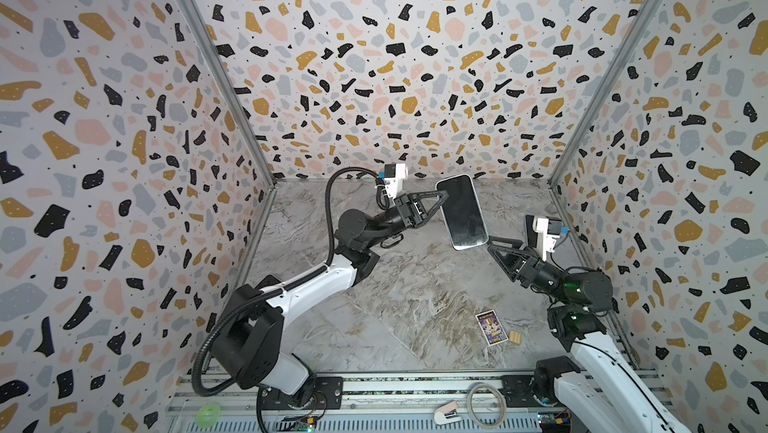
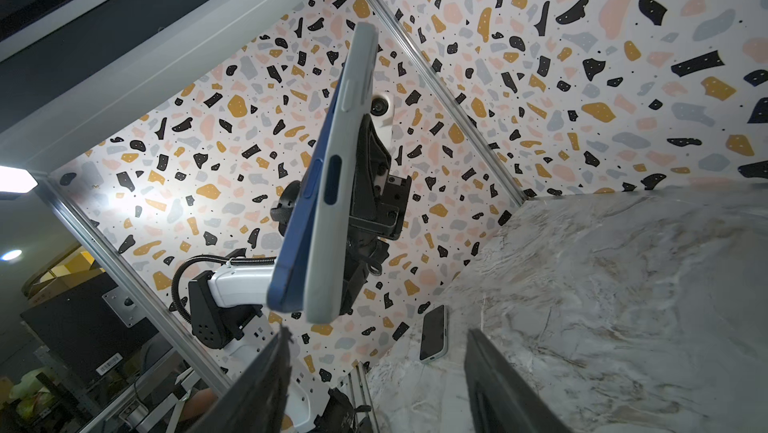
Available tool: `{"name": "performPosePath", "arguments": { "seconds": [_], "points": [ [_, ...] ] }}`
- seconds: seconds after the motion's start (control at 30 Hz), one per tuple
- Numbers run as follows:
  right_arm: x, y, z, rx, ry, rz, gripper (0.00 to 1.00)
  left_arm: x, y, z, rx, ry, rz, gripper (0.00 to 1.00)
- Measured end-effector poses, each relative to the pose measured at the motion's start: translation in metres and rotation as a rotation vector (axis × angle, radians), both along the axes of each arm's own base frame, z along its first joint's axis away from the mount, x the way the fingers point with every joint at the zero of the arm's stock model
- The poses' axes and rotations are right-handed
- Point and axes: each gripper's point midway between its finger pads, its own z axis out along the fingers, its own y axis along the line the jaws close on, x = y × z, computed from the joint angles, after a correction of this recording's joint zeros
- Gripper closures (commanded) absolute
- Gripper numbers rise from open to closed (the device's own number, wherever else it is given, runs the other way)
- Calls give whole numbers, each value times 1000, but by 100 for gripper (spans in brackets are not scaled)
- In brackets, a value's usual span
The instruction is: Take the phone out of the phone case
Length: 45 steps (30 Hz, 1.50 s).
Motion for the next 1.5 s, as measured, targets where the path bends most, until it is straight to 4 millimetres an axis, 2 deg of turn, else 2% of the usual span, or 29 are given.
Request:
{"name": "performPosePath", "arguments": {
  "seconds": [0.1,0.3,0.4,0.67,0.77,1.07,1.5],
  "points": [
    [-12,1,-3,18,21,10,24,5,-3,-9,67,4,35,100],
    [-43,16,0,40,40,86,24,19,-10,-42,191,69,71,100],
    [-48,24,-6,40,82,110,26,22,-12,-52,220,93,72,100],
    [-41,35,-57,2,246,101,32,22,-13,-57,239,101,72,100],
    [-40,36,-69,-4,278,94,36,22,-13,-57,240,103,72,100],
    [-28,39,-80,-5,316,72,42,20,-13,-56,234,104,61,100],
    [-16,38,-75,23,299,46,45,11,-10,-53,225,91,53,100]
  ]
}}
